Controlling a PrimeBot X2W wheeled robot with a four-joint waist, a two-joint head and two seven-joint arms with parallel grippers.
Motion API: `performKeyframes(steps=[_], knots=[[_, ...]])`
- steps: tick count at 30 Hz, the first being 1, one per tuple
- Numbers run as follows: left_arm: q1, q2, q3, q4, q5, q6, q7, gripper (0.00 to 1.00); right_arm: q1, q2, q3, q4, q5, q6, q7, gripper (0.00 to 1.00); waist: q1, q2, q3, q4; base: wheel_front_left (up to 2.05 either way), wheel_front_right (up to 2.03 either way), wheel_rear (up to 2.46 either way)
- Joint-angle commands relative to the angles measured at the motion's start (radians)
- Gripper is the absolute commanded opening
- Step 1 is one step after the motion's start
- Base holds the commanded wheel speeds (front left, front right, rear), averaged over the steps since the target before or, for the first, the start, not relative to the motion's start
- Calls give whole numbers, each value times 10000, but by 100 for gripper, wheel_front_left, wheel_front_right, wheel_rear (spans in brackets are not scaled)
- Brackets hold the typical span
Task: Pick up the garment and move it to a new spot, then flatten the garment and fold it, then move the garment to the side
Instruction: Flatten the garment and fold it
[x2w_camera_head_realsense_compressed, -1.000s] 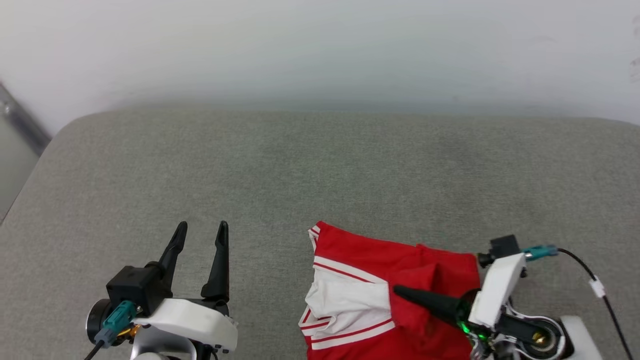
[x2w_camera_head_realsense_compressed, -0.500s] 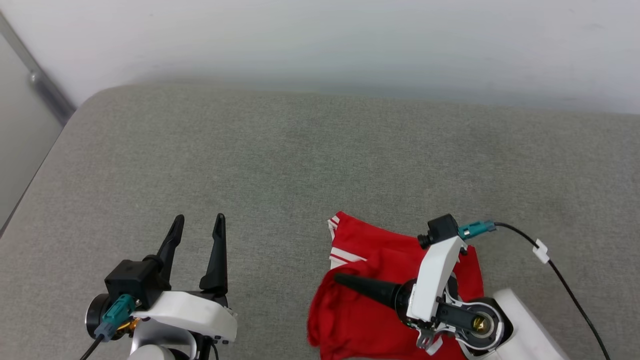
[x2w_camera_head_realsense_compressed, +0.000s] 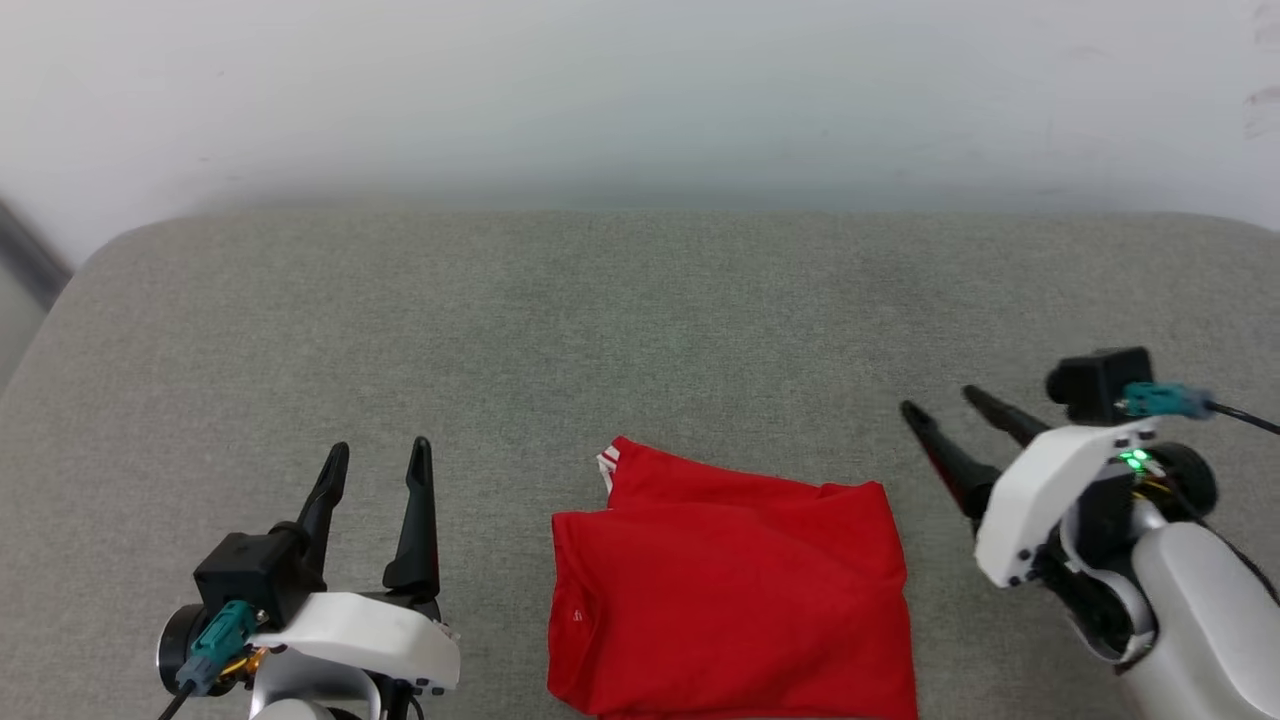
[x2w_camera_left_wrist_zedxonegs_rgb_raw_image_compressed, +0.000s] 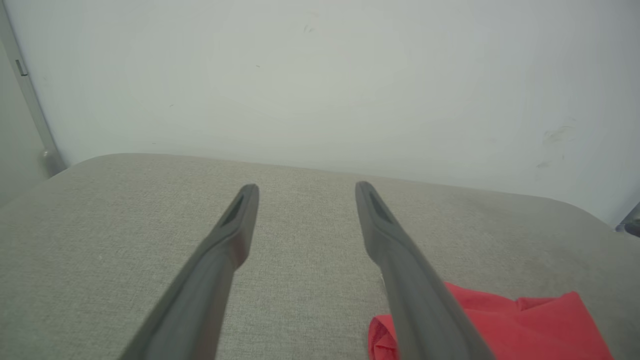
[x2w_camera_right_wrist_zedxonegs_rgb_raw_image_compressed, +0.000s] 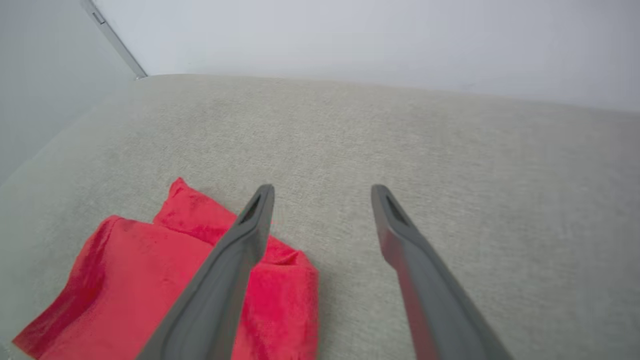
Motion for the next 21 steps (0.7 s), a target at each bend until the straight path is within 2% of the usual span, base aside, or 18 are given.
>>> performKeyframes(steps=[1,6,10,14,21], knots=[[141,32,35,33,-45,45,-69,100,286,-45,-254,-34,-219,-4,-186,100,-1,0,-57,-107,0,0,0],[273,75,160,138,-86,62,-153,100,1190,52,-2129,-850,-1531,-4,-1519,100,-1,0,-126,-313,0,0,0],[352,103,234,238,-132,21,-198,100,1989,423,-3125,-1824,-1945,-4,-2311,100,-1,0,-140,-395,0,0,0],[432,118,267,372,-135,9,-246,100,2837,851,-3531,-2765,-2190,-4,-2630,100,-1,0,-269,-411,0,0,0],[688,131,210,580,-110,49,-280,100,4173,1381,-3718,-4067,-2656,-4,-2313,100,-1,0,-529,-366,0,0,0]])
